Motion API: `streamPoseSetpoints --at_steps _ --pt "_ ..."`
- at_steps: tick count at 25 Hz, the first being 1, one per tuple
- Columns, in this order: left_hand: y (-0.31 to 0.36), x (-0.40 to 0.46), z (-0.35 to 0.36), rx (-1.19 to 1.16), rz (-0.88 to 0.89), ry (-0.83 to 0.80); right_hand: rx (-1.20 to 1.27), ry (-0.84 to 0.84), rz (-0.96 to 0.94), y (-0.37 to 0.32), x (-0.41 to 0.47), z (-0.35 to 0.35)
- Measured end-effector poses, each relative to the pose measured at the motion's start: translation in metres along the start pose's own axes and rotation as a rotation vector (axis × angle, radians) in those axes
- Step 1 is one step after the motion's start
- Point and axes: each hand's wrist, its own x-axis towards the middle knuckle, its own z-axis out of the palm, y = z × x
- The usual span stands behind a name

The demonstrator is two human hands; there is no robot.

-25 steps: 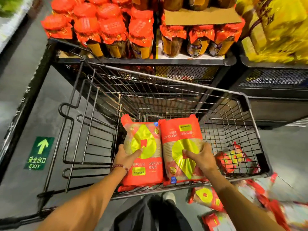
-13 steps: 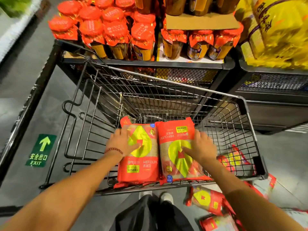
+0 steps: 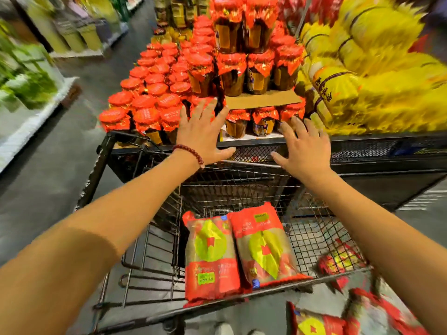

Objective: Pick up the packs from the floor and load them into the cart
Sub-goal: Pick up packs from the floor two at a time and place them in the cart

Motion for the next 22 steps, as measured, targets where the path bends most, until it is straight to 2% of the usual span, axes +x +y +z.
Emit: streamPoseSetpoints --at_steps 5,9,12,22 --pt "0.055 0.022 -0.015 -0.088 0.127 0.049 -0.048 0.080 0.076 0.031 -0.031 -0.029" --pt "0.120 0.002 -0.026 -0.119 0.268 0.111 -0.091 0.081 0.188 0.077 -0.089 -0.044" --pt "0.168 -0.022 -0.040 -0.101 0.339 0.099 -0.101 0.080 0.264 0.109 -0.141 -0.057" --pt "0.381 -0.197 -0.061 -0.169 0.574 0.035 -0.148 0.014 0.482 0.232 -0.437 -0.090"
